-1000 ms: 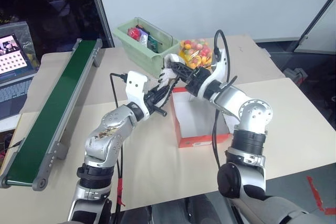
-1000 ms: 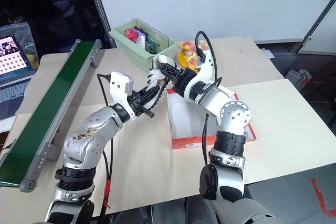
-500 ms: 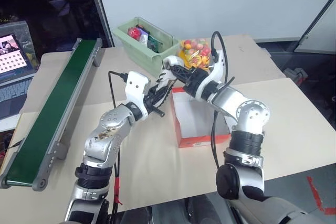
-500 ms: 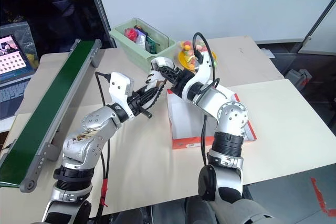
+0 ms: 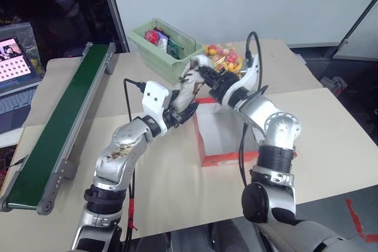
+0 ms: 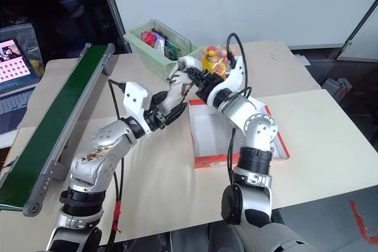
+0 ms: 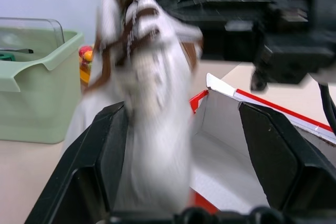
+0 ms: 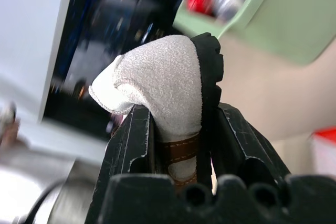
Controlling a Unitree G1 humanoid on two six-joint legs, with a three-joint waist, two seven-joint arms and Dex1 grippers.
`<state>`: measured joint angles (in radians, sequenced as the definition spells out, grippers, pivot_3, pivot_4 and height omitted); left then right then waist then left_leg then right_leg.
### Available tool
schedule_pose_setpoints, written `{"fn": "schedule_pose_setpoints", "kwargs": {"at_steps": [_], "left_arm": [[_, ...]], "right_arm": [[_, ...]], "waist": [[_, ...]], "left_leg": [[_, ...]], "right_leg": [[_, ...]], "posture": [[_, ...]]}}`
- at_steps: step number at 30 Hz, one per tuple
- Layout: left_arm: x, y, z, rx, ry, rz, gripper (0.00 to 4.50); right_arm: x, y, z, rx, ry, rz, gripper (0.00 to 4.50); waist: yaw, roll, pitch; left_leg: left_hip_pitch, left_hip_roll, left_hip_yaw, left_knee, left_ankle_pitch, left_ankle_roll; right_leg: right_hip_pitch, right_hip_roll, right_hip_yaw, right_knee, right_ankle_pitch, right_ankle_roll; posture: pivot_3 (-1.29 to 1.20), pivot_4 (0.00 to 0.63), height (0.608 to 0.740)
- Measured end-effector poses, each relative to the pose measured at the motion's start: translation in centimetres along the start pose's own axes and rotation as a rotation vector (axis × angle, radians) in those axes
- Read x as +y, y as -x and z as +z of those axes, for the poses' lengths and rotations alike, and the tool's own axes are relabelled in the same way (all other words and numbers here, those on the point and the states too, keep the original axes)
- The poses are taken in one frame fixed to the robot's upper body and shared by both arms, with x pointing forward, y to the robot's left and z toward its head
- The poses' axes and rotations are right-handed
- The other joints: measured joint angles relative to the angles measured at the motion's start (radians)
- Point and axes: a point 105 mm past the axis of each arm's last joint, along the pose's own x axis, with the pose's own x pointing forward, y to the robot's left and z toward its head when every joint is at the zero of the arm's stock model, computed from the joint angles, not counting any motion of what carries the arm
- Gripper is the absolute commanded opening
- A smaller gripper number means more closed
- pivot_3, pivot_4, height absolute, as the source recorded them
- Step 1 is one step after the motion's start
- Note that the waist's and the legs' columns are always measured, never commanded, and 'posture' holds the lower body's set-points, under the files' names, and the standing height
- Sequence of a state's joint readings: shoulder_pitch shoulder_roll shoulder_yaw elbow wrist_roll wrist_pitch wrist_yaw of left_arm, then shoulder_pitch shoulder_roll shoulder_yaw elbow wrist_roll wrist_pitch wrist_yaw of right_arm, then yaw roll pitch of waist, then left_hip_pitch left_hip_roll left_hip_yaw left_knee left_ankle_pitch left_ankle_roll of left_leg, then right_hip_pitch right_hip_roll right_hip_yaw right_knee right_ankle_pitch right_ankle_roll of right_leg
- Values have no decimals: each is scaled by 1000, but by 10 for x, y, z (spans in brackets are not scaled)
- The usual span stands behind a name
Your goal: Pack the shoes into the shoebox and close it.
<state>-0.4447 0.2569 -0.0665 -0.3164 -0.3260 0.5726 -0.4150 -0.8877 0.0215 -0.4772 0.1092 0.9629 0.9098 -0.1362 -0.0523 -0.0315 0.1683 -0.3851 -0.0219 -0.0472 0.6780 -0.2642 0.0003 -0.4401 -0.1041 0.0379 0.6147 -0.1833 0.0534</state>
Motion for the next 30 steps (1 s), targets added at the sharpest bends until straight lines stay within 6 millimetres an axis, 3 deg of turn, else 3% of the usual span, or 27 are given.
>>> {"fn": "schedule_pose_setpoints", "kwargs": {"at_steps": [3,8,11,13,16,18,22,25,30], "left_arm": [[-1,3,-5,6,33,5,3519],[0,4,-9,14,51,12,3519],[1,7,-15,28,59,19,3519],[3,7,-19,38,67,23,3519],[-2,5,-21,36,75,2,3519],[-8,3,-22,34,83,-20,3519],[-21,0,-29,45,101,-67,3519],[-28,-1,-33,64,97,-96,3519],[-40,5,-41,126,147,-214,3519]], "right_arm": [[-4,6,49,-134,99,-56,1394],[-3,17,86,-178,239,-74,1394],[0,27,97,-73,389,-83,1394],[5,36,104,103,477,-107,1394],[7,44,108,282,472,-166,1394],[5,48,102,390,466,-207,1394],[-9,52,66,644,454,-257,1394],[-21,46,40,762,451,-273,1394],[-47,46,13,877,467,-308,1394]], "waist": [[8,1,0],[7,1,0],[9,3,2],[10,5,3],[10,5,2],[10,5,2],[10,5,2],[10,5,2],[13,5,2]], "left_leg": [[-1,0,0,0,-1,1],[-1,0,2,0,-2,3],[-2,0,2,0,-2,3],[-2,0,2,0,-2,4],[-1,1,3,0,-3,5],[-2,1,3,0,-3,6],[-2,1,3,1,-4,6],[-2,1,3,2,-4,6],[-5,1,2,2,-4,6]], "right_leg": [[0,0,0,-2,0,0],[0,0,0,-3,0,0],[0,0,0,-3,0,0],[0,0,0,-4,0,0],[1,0,0,-5,0,0],[1,0,0,-5,0,0],[1,0,0,-5,0,0],[1,0,0,-4,0,0],[-1,0,-1,-4,0,0]], "posture": [[0,150,740],[0,150,740],[0,150,740],[0,150,740],[0,150,740],[0,150,740],[0,150,740],[0,150,740],[0,150,740]]}}
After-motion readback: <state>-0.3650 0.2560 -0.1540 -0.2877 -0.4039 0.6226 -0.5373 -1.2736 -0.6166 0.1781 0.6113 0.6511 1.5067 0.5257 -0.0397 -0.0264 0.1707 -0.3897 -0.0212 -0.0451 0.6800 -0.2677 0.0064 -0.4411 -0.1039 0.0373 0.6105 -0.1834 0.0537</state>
